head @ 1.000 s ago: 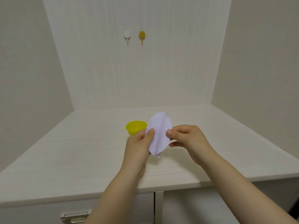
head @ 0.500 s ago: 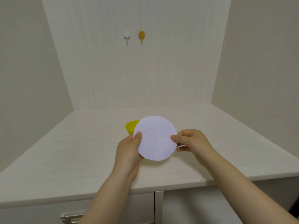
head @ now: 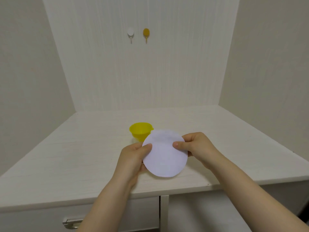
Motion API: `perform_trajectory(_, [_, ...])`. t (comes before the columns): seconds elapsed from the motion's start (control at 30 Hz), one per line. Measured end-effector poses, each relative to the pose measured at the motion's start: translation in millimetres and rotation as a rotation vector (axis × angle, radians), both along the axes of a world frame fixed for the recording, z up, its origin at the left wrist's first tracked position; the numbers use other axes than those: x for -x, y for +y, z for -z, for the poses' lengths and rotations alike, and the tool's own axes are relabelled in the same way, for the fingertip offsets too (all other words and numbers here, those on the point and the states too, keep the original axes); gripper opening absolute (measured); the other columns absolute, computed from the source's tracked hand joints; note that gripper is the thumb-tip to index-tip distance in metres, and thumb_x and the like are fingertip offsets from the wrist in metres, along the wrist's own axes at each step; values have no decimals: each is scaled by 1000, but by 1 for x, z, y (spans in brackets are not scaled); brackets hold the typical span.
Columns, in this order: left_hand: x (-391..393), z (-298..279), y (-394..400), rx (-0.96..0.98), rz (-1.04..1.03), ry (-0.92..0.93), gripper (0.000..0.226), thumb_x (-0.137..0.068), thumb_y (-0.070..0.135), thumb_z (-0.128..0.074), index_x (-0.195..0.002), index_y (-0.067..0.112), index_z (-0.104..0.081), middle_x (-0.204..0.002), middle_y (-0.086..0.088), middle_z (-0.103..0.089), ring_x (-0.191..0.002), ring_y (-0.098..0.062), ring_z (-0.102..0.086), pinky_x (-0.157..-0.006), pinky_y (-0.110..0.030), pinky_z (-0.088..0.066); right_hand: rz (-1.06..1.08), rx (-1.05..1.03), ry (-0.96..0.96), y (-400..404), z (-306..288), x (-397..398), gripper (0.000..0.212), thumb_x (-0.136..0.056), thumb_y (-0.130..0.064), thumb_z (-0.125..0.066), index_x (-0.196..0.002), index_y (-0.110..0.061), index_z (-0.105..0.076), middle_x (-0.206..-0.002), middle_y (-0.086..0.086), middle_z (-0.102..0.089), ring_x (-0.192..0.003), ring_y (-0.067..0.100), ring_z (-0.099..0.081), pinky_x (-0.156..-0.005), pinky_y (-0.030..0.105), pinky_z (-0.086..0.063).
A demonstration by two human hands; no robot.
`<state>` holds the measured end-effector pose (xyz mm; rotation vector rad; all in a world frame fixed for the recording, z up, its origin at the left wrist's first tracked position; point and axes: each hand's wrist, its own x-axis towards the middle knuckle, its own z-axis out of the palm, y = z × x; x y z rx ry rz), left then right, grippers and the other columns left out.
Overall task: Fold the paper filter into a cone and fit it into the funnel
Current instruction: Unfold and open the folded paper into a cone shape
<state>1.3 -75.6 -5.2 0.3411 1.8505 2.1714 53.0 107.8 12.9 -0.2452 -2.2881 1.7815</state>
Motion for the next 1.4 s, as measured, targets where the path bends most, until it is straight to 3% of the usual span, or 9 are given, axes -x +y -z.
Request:
perform_trajectory(0.17, [0,3,1,29,-104,83,18,-83,11,-61,-69,12,-71,-67,-5,-72,-65,-23,-65,-60,-29,-50,-51,-10,-16,-5,2,-1,10,-78,-12,-67,-76,-3,-72,-70,2,-72,-61,11,-67,-57,19,-55])
perform_trajectory(0.37, [3,9,2,-81,-81,-110,14,-85,14,-58,-80,8,-69,-78,-6,-75,-75,-23,-70,-63,-32,-56,-34,-2,-55,-5,7,-5,12,-77,-6,-65,-82,4,-70,-78,12,-71,-63,18,-65,-58,24,-56])
perform_trajectory(0.5, [1,11,5,-37,-112,-80,20,-86,10,-56,-71,14,-68,-62,1,-74,-58,-14,-70,-48,-25,-55,84,-175,25,-12,10,-5,12,-75,-7,-63,-69,2,-67,-67,10,-64,-58,17,-57,-59,29,-47])
perform_trajectory(0.6, [2,11,8,-9,-169,-48,24,-85,9,-55,-67,15,-68,-72,-6,-72,-68,-23,-68,-63,-34,-57,132,-292,93,-16,13,-6,15,-74,-11,-61,-62,-2,-62,-61,7,-57,-59,16,-49,-58,29,-39])
perform_trajectory(0.7, [4,12,9,-66,-181,-95,21,-87,10,-54,-71,15,-67,-72,-3,-72,-66,-20,-69,-56,-31,-58,101,-93,70,-16,12,-6,12,-74,-10,-67,-63,-14,-69,-61,-1,-68,-56,12,-60,-54,24,-51])
perform_trajectory(0.9, [3,16,9,-176,-130,-208,13,-87,12,-54,-82,11,-67,-84,-3,-72,-77,-19,-69,-51,-26,-57,37,167,-102,-10,17,-7,12,-74,-10,-67,-79,1,-72,-76,11,-72,-63,19,-64,-55,24,-55])
perform_trajectory(1.07, [-1,13,14,-63,-204,-62,22,-84,9,-57,-66,17,-68,-77,-5,-71,-76,-25,-67,-61,-30,-56,120,2,4,-17,17,-7,9,-75,-8,-63,-69,-4,-69,-64,5,-64,-45,7,-52,-41,17,-42])
perform_trajectory(1.23, [-5,9,13,39,-200,-10,25,-81,3,-53,-63,13,-67,-73,-11,-70,-73,-32,-65,-69,-45,-56,66,-125,155,-23,17,-9,11,-76,-5,-61,-67,1,-64,-60,16,-53,-57,10,-47,-57,25,-37])
perform_trajectory(1.4, [-6,10,11,73,-206,28,21,-81,6,-53,-65,11,-66,-76,-15,-68,-73,-32,-63,-66,-39,-50,19,-203,157,-24,14,-11,26,-75,-10,-63,-61,-30,-71,-58,-14,-67,-61,3,-57,-59,17,-44])
